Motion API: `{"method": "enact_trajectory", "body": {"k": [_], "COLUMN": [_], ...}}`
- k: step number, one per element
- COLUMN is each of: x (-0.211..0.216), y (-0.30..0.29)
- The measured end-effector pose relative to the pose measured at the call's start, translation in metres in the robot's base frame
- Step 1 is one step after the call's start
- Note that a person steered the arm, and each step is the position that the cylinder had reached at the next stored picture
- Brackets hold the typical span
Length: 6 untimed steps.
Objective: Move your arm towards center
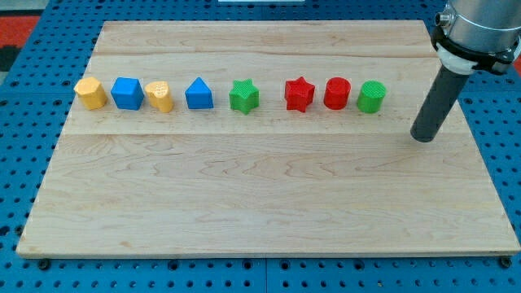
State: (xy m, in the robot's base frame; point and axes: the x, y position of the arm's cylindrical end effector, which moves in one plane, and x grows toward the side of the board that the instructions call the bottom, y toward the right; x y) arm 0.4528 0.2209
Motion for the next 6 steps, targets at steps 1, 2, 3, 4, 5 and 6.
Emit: {"method": "enact_trajectory", "body": {"k": [1, 2, 3, 4, 5, 6], "x": [0.000, -0.014, -0.014, -0.014, -0.014, -0.014], "y": [0.000, 0.000, 0.002, 0.001, 0.000, 0.000]}}
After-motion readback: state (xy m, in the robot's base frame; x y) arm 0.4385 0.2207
